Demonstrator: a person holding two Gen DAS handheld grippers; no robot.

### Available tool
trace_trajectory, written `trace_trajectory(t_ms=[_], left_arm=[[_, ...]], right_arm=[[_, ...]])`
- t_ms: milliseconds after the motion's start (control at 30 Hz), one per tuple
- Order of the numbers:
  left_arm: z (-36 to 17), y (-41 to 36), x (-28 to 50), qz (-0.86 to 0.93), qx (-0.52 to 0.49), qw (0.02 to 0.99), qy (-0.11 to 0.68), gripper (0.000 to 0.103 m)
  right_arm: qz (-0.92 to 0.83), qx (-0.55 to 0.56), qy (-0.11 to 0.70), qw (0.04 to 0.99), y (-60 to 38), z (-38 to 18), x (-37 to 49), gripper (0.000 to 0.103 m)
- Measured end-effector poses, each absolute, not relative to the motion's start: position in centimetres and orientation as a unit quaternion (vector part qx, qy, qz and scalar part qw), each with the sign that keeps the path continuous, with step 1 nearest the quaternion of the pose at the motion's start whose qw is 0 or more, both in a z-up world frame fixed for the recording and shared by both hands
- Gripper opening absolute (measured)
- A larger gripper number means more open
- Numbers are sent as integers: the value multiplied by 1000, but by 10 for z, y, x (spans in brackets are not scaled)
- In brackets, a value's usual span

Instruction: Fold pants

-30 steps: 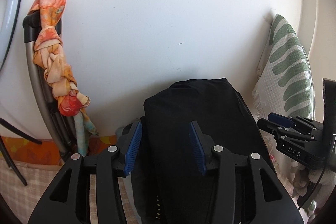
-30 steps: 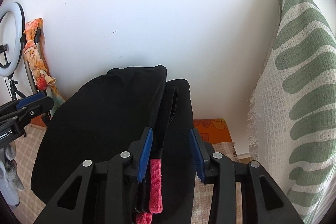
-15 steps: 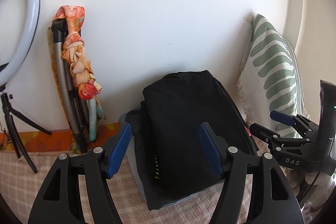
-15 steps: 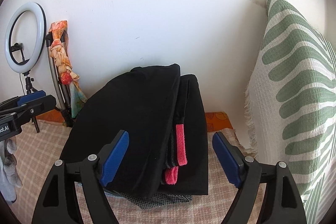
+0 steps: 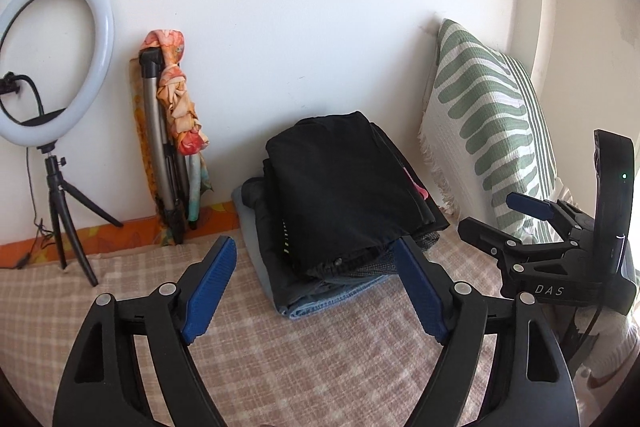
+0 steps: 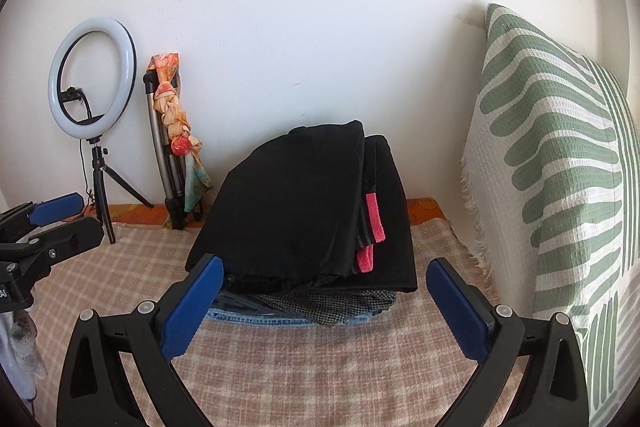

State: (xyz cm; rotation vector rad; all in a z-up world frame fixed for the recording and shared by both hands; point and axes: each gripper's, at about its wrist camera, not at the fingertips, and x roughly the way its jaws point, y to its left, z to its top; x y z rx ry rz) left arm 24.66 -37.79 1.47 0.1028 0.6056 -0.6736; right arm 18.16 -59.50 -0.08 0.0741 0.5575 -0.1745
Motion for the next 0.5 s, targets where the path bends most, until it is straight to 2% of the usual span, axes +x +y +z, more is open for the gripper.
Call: trace_trajectory(t_ms=[500], left_arm=[[-20,-308,151,-281,31,903,324,81]], right_arm=[[-77,33,287,954,-536,-37,77,103]])
